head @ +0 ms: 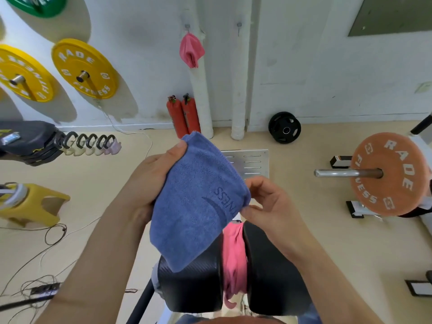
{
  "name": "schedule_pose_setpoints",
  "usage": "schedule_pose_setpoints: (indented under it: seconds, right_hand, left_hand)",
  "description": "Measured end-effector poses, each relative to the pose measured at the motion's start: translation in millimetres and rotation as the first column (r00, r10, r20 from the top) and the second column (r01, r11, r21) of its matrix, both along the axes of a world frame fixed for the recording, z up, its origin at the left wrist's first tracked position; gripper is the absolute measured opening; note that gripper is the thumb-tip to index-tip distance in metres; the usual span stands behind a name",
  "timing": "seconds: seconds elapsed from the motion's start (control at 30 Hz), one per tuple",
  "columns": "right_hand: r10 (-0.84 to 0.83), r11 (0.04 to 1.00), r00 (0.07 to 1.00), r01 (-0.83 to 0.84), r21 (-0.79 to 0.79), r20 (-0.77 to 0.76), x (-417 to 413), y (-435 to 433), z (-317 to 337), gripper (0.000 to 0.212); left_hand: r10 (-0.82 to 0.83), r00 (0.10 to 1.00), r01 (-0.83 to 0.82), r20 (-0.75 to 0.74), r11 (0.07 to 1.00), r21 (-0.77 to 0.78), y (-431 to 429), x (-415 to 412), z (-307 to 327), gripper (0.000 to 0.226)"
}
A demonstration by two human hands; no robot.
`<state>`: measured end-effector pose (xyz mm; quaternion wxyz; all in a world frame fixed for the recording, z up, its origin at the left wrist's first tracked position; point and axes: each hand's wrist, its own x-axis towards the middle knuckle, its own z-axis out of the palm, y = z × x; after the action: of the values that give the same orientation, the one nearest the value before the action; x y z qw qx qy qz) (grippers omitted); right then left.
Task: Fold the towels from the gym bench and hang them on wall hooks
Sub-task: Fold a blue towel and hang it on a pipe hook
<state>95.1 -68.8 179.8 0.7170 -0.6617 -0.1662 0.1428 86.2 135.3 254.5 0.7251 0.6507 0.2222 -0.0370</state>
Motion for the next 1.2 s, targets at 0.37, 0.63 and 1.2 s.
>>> schedule_pose_setpoints:
  seconds: [0.37, 0.63, 1.2]
  right_hand:
    - [0.189, 0.973, 0.788, -0.230, 0.005, -0.586, 5, 2, 0, 0.033]
    - [0.368, 0.920, 0.793, -0.386, 0.067, -0.486, -48, 38, -2, 0.068]
    - [-0.107, 0.663, 0.927, 0.336, -0.668, 0.360, -164, 197, 38, 0.027]
  left_hand:
    - [-0.551, 0.811, 0.454, 0.194, 0.803, 0.386, 28, -35, 18, 0.034]
    - [-0.728, 0.677, 0.136, 0.106, 0.265, 0.955, 82, -89, 18, 0.039]
    - [-0.565, 0.747, -0.015, 0.352, 0.514, 0.857, 243, -170, 10, 0.032]
